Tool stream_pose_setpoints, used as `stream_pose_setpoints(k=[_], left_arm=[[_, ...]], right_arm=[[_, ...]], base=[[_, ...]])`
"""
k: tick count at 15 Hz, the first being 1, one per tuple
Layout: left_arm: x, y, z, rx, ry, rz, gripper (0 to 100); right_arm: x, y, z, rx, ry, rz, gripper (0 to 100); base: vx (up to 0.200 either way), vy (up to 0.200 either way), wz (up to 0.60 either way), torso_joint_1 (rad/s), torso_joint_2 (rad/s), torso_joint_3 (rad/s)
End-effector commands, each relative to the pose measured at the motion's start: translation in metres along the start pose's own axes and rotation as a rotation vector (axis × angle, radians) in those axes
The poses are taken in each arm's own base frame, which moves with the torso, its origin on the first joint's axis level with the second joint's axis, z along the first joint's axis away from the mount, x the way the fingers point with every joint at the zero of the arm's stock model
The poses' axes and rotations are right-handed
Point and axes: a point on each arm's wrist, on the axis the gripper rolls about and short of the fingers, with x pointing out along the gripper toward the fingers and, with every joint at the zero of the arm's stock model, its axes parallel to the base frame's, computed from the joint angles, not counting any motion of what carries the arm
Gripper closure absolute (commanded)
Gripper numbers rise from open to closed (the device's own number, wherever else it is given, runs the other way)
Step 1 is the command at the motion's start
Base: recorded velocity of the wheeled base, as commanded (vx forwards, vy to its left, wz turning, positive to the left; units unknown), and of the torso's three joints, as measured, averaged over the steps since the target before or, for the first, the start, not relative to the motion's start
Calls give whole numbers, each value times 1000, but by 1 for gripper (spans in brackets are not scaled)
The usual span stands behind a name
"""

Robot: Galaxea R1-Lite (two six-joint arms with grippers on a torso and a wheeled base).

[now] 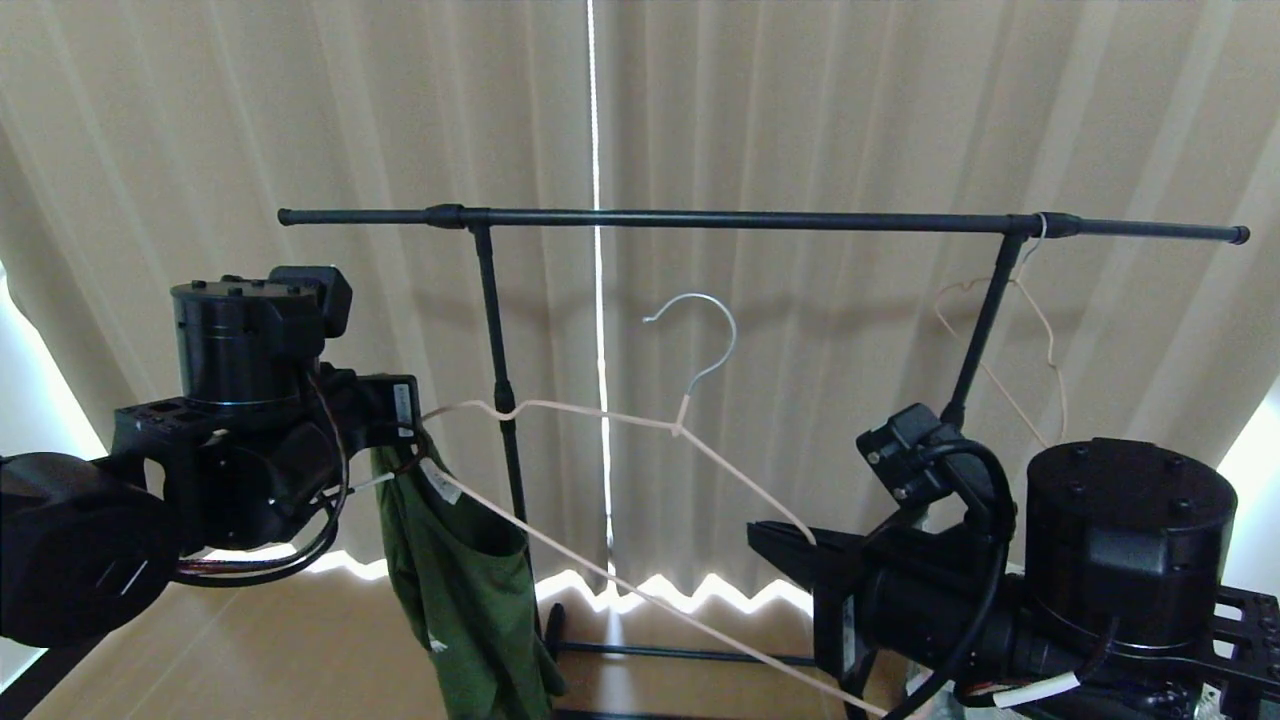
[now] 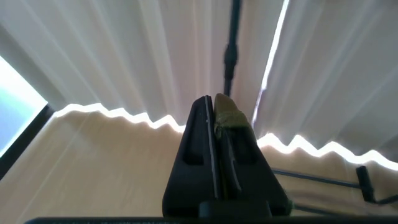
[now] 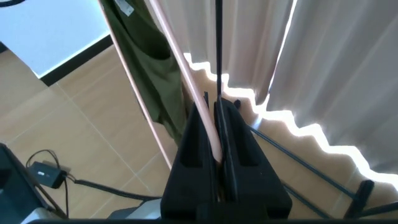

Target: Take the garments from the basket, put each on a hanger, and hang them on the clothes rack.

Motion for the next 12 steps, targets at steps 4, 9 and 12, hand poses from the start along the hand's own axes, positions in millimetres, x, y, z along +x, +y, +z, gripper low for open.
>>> stream_pose_setpoints(k=[4,9,12], left_arm=[[-4,-4,1,-5,-19,-11,100],[-7,-6,1,-4,-23,-6,100],[-17,-11,4,-6,-43,-38,100]], right_arm=[[-2,2,-1,-3,-1,10,100],[11,5,-4,-3,-20,20,100],[14,5,-5,-3,-24,19,100]], base=[[0,0,0,0,0,0],[0,0,0,0,0,0],[0,0,0,0,0,0]])
